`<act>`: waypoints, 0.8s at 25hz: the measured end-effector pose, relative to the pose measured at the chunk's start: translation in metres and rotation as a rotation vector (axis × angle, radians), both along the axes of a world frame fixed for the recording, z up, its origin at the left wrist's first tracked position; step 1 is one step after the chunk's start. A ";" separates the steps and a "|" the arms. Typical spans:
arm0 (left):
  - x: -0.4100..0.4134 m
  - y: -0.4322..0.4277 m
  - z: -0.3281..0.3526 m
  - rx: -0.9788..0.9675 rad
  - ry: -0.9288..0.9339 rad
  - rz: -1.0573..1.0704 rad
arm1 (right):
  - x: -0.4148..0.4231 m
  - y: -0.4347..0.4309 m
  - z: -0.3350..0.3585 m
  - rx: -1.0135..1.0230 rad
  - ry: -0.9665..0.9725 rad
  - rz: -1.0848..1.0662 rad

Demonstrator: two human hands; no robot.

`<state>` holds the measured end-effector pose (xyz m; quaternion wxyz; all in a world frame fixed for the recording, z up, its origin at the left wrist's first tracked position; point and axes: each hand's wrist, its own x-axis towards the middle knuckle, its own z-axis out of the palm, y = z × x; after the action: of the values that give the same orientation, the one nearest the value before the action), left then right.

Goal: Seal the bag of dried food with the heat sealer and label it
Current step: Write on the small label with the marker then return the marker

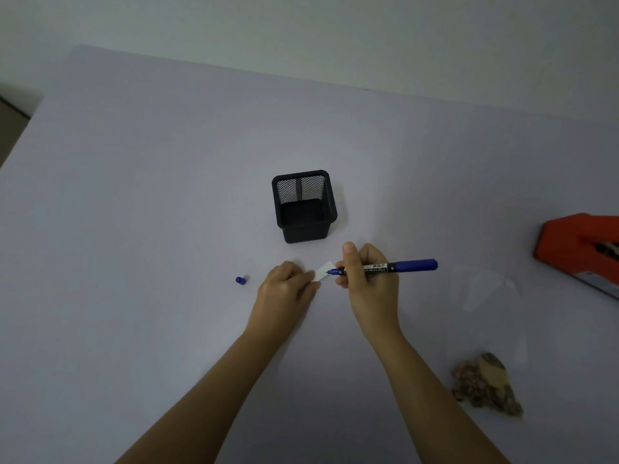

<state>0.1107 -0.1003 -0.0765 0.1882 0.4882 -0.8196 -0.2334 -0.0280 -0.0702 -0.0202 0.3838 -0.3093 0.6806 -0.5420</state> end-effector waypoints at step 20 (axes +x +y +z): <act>0.014 0.019 -0.008 -0.094 0.154 0.111 | 0.010 -0.015 -0.060 -0.202 0.305 0.085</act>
<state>0.1249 -0.0816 -0.0842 0.2860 0.5040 -0.7845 -0.2208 -0.0177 -0.0854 -0.0802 0.2655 -0.4535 0.6593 -0.5378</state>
